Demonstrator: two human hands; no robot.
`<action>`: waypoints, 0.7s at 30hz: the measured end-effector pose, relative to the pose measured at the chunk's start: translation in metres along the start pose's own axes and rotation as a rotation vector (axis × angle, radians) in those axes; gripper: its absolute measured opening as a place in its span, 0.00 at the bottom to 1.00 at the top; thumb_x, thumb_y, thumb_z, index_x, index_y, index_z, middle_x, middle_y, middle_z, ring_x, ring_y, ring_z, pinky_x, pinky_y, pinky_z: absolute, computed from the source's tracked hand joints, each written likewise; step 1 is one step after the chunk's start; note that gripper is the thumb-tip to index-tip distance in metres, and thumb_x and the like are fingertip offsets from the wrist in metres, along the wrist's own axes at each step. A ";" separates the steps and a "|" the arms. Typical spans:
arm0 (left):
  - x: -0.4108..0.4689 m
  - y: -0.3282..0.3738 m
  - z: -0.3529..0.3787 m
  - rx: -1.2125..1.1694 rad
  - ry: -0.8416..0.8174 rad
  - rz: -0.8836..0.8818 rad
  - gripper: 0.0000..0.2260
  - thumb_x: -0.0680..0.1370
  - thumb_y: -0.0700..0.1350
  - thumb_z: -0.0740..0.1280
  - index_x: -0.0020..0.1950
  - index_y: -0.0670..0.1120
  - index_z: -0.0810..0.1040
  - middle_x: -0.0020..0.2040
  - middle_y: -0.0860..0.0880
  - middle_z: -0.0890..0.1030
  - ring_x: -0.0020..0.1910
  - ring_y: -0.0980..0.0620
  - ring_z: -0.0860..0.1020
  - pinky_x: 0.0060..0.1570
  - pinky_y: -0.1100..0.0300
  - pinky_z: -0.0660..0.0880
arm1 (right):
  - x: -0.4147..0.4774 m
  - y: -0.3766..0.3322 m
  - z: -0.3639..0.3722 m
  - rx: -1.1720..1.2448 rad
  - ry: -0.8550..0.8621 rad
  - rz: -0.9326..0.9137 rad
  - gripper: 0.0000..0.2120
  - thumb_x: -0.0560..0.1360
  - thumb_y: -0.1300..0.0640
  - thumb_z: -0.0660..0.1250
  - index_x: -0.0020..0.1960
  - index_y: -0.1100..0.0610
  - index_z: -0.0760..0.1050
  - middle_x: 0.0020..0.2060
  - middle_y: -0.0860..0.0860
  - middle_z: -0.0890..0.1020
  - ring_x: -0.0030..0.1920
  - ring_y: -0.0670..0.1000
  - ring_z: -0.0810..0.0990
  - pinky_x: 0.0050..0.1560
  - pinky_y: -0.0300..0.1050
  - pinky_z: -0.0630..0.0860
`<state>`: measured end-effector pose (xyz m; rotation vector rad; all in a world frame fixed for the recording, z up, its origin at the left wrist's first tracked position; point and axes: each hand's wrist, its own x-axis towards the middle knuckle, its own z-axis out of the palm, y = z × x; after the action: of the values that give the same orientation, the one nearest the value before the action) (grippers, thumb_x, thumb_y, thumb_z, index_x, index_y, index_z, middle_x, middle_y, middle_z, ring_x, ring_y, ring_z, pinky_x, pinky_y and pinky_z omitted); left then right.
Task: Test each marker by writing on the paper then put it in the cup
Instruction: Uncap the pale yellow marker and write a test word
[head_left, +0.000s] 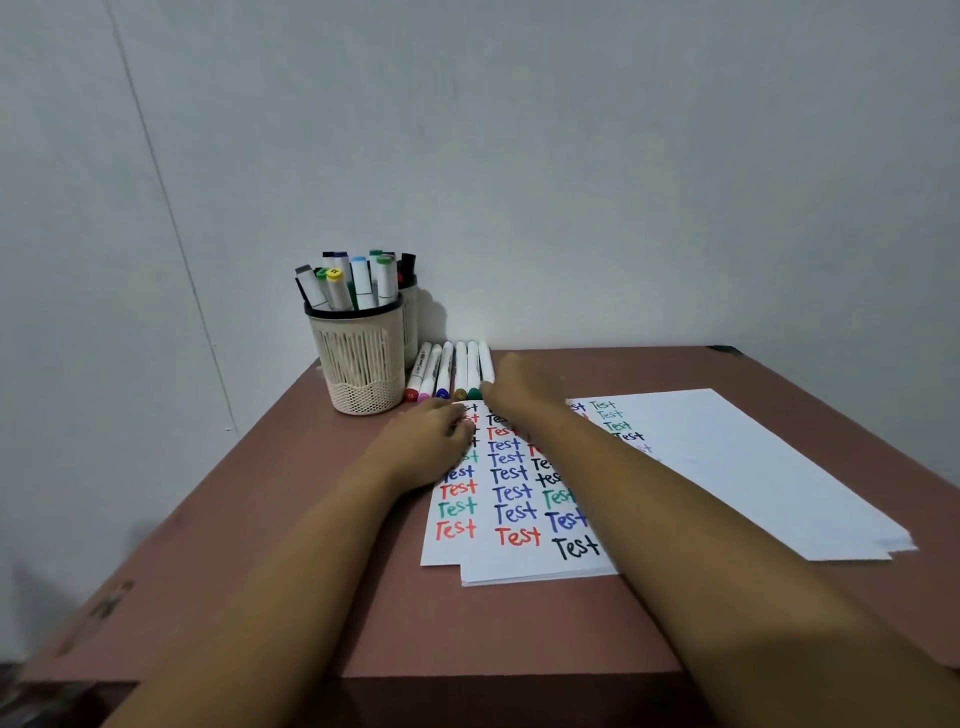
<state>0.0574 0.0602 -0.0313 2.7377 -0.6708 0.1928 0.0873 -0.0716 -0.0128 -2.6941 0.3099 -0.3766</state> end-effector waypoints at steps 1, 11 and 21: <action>0.000 0.000 0.000 0.003 -0.004 -0.001 0.19 0.82 0.51 0.54 0.70 0.45 0.68 0.71 0.45 0.67 0.68 0.47 0.66 0.66 0.55 0.63 | 0.002 -0.001 0.001 -0.003 0.002 0.003 0.11 0.76 0.55 0.64 0.56 0.58 0.76 0.55 0.56 0.80 0.58 0.59 0.77 0.58 0.51 0.72; -0.002 -0.001 -0.001 -0.066 0.032 -0.009 0.21 0.81 0.51 0.55 0.74 0.45 0.64 0.73 0.46 0.65 0.70 0.48 0.64 0.67 0.57 0.61 | -0.002 0.017 -0.028 0.256 0.138 0.112 0.08 0.78 0.60 0.62 0.41 0.61 0.70 0.40 0.54 0.74 0.42 0.55 0.73 0.39 0.43 0.67; -0.005 0.007 -0.003 -0.150 0.376 0.154 0.17 0.80 0.43 0.61 0.68 0.41 0.71 0.66 0.44 0.72 0.63 0.47 0.71 0.62 0.58 0.67 | -0.048 0.063 -0.077 0.671 0.209 0.071 0.10 0.76 0.60 0.61 0.40 0.64 0.77 0.28 0.51 0.71 0.28 0.48 0.65 0.29 0.39 0.62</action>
<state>0.0495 0.0574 -0.0271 2.4128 -0.7513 0.6464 0.0090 -0.1427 0.0184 -1.9874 0.2754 -0.6158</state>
